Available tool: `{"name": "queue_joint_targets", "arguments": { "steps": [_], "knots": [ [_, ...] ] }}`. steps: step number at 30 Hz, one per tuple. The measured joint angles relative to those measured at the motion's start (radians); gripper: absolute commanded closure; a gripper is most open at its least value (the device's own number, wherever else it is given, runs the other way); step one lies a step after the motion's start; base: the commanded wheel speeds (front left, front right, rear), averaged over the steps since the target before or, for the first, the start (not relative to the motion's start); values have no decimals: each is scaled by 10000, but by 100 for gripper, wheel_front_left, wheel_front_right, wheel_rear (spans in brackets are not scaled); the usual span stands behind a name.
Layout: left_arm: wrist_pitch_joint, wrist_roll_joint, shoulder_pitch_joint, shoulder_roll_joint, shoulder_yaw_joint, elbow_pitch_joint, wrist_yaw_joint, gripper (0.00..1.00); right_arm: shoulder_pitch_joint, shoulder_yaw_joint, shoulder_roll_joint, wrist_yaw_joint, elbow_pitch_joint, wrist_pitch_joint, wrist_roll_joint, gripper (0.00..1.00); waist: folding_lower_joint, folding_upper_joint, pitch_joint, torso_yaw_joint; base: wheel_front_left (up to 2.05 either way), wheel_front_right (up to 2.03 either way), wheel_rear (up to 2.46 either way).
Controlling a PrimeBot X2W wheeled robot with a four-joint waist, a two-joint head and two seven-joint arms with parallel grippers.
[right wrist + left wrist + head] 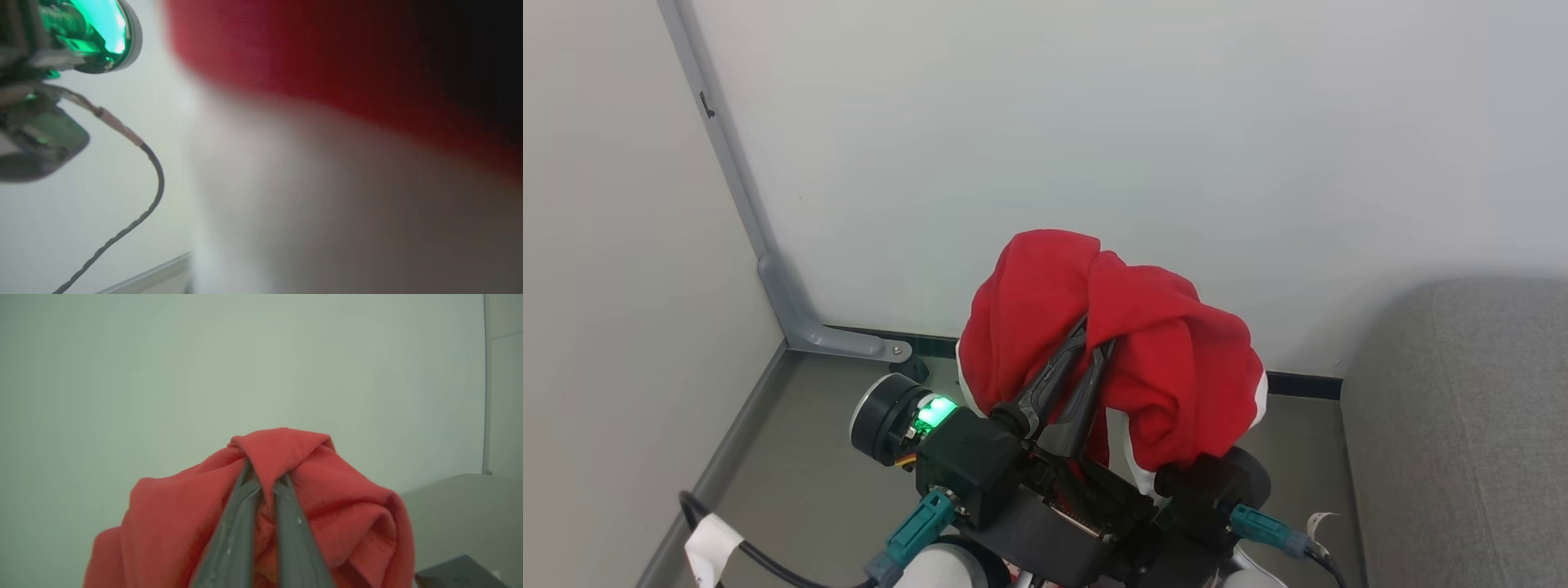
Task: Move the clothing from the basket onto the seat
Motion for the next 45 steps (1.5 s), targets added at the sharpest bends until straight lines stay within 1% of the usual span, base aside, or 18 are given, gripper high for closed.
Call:
{"name": "queue_joint_targets", "arguments": {
  "steps": [7, 15, 16, 17, 18, 19, 20, 21, 22, 30, 34, 41, 45],
  "knots": [
    [92, 0, 1, 19, 19, -56, 0, 100, -70, 12, -2, 0, 73, -314, 157, 100, 0, -1, -1, -51, 0, 0, 0],
    [238, 27, 356, 221, 48, -362, 4, 100, -219, -474, -21, 0, 98, -686, 209, 100, 0, 0, 33, -294, 0, 0, 0],
    [272, 31, 406, 242, 35, -374, 4, 91, -247, -543, -48, 0, 98, -731, 209, 100, 0, 0, 39, -336, 0, 0, 0],
    [276, 33, 422, 267, 8, -387, 4, 77, -294, -627, -81, 0, 100, -752, 209, 100, 0, 0, 47, -377, 0, 0, 0],
    [324, 46, 427, 295, -2, -418, 4, 70, -356, -706, -111, 0, 104, -763, 207, 100, 0, 0, 54, -417, 0, 0, 0],
    [349, 69, 451, 322, -8, -462, 6, 55, -401, -792, -151, 0, 102, -775, 205, 100, 0, 0, 60, -458, 0, 0, 0],
    [360, 105, 482, 341, -36, -476, 6, 30, -409, -888, -211, 0, 98, -821, 205, 100, 0, -1, 67, -500, 0, 0, 0],
    [412, 115, 548, 349, -63, -491, 6, 2, -409, -976, -270, -4, 98, -851, 205, 100, 0, 0, 74, -539, 0, 0, 0],
    [443, 115, 634, 364, -109, -499, 4, 0, -413, -1060, -336, -13, 102, -851, 203, 100, 0, -1, 82, -577, 0, 0, 0],
    [658, 184, 1256, 654, -351, -669, 6, 0, -574, -1630, -686, -178, 102, -940, 163, 100, 0, 0, 153, -915, 0, 0, 0],
    [715, 188, 1651, 702, -533, -675, 6, 0, -569, -1845, -894, -234, 94, -951, 128, 100, 0, 0, 192, -1133, 0, 0, 0],
    [784, 491, 2211, 1003, -665, -685, 8, 0, -539, -2127, -1170, -368, -73, -1001, 52, 100, 0, 0, 264, -1622, 0, 0, 0],
    [784, 550, 2501, 1147, -639, -750, 10, 0, -489, -2266, -1329, -454, -364, -1030, 10, 100, 0, 0, 317, -1981, 0, 0, 0]
  ]
}}
